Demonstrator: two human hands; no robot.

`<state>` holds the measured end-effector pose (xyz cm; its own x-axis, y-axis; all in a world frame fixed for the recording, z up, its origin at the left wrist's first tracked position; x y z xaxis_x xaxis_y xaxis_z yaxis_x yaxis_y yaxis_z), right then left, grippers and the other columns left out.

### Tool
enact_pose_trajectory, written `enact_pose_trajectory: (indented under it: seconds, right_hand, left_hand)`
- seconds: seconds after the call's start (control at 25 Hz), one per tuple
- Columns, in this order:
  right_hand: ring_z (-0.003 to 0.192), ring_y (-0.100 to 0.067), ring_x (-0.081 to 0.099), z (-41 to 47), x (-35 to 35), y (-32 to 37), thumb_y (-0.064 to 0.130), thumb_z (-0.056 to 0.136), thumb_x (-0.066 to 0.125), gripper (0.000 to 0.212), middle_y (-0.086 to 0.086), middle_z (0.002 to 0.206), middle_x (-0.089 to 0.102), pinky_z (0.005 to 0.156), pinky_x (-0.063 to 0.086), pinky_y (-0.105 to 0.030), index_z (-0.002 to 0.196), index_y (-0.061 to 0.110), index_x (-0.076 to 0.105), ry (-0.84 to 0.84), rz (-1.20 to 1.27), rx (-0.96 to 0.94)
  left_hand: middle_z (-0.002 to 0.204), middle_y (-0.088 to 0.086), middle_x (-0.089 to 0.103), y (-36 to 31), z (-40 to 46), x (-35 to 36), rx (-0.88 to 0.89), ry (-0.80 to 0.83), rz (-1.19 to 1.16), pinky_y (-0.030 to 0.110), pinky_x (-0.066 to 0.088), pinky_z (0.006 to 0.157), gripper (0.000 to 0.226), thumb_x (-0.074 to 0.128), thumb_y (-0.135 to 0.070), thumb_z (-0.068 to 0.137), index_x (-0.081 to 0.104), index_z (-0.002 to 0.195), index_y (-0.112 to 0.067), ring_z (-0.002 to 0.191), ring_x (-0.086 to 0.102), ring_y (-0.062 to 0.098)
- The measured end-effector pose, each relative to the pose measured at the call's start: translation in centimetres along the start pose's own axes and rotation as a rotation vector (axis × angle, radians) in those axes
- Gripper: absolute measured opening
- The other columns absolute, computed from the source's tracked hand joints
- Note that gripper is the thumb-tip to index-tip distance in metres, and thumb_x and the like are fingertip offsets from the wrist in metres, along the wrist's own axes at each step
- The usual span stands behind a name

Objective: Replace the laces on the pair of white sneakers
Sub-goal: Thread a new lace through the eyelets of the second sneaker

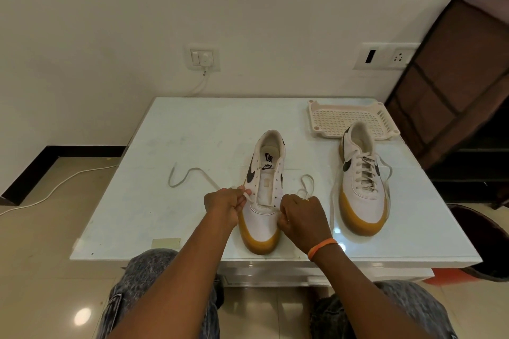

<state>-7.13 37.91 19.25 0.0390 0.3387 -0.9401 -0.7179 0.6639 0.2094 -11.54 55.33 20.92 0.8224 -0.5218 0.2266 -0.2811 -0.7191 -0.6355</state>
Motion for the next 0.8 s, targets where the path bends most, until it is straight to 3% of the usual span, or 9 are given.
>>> enact_pose_trajectory:
  seconds: [0.16,0.24,0.32,0.4,0.48,0.56,0.68,0.8]
  right_hand:
    - [0.043,-0.02,0.041,0.7,-1.2,-2.4,0.009,0.07,0.066,0.01,-0.004,0.061,0.053,0.049,0.03,-0.025,0.073,0.012,0.057,-0.135,-0.104,0.067]
    - [0.053,-0.017,0.045,0.9,-1.2,-4.4,0.014,0.072,0.07,0.017,0.0,0.075,0.056,0.051,0.034,-0.026,0.086,0.013,0.059,-0.041,0.084,0.187]
    - [0.07,-0.013,0.05,0.7,-0.5,-4.7,0.026,0.075,0.072,0.026,0.006,0.092,0.051,0.061,0.042,-0.024,0.098,0.019,0.06,0.16,0.302,0.203]
    - [0.076,-0.011,0.051,0.3,0.1,-3.5,0.038,0.075,0.071,0.025,0.008,0.095,0.05,0.066,0.046,-0.025,0.092,0.023,0.061,0.269,0.37,0.136]
    - [0.073,-0.012,0.052,0.3,0.4,-2.5,0.037,0.08,0.068,0.017,0.007,0.089,0.054,0.067,0.047,-0.029,0.084,0.022,0.06,0.234,0.334,0.101]
    - [0.069,-0.015,0.055,0.5,0.0,-2.5,0.028,0.086,0.066,0.012,0.001,0.084,0.06,0.064,0.049,-0.031,0.082,0.017,0.064,0.139,0.225,0.102]
    - [0.055,-0.021,0.055,0.7,-1.3,-2.9,0.012,0.081,0.068,0.007,-0.004,0.074,0.059,0.047,0.046,-0.03,0.076,0.011,0.063,-0.16,0.04,0.106]
    - [0.054,-0.021,0.054,0.8,-2.9,-3.6,0.007,0.077,0.071,0.008,-0.004,0.074,0.06,0.044,0.042,-0.027,0.076,0.011,0.064,-0.336,0.069,0.169]
  left_hand:
    - [0.112,0.021,0.066,0.0,-0.4,-0.2,-0.019,-0.03,0.034,0.031,0.053,0.068,0.037,0.061,0.006,0.09,0.051,0.126,0.009,0.071,0.067,0.021]
    - [0.108,0.02,0.066,0.0,-0.5,-0.2,0.014,-0.111,0.081,0.033,0.057,0.07,0.037,0.066,0.004,0.087,0.054,0.122,0.008,0.076,0.067,0.023]
    - [0.122,0.02,0.06,-0.4,-0.2,-0.3,0.109,-0.291,0.256,0.04,0.056,0.085,0.052,0.075,-0.003,0.081,0.05,0.125,0.003,0.098,0.064,0.03]
    - [0.133,0.019,0.047,-0.6,-0.9,0.1,0.196,-0.409,0.487,0.043,0.051,0.094,0.062,0.076,-0.01,0.079,0.043,0.131,-0.005,0.116,0.053,0.035]
    - [0.133,0.015,0.045,-0.6,-1.9,0.8,0.314,-0.418,0.628,0.043,0.048,0.095,0.055,0.073,-0.012,0.082,0.047,0.131,-0.011,0.12,0.048,0.033]
    - [0.125,0.01,0.053,-0.5,-2.4,1.4,0.558,-0.335,0.774,0.033,0.047,0.088,0.041,0.068,-0.012,0.085,0.055,0.124,-0.014,0.115,0.051,0.027]
    - [0.109,-0.001,0.062,0.4,-3.5,2.4,0.954,0.017,1.039,0.017,0.046,0.079,0.023,0.062,-0.01,0.089,0.062,0.111,-0.018,0.101,0.059,0.014]
    - [0.117,-0.006,0.065,1.9,-4.0,4.2,0.904,0.355,1.28,0.023,0.048,0.09,0.032,0.062,-0.022,0.093,0.059,0.124,-0.024,0.107,0.061,0.012]
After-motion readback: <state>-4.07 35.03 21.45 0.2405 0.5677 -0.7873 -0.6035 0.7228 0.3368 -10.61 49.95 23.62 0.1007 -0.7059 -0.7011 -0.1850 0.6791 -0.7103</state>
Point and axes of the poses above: each hand's wrist, its own z-axis towards the middle knuckle, its own x-axis out of the palm, y = z × x, the point moved 2 cm from there along z, towards the middle knuckle
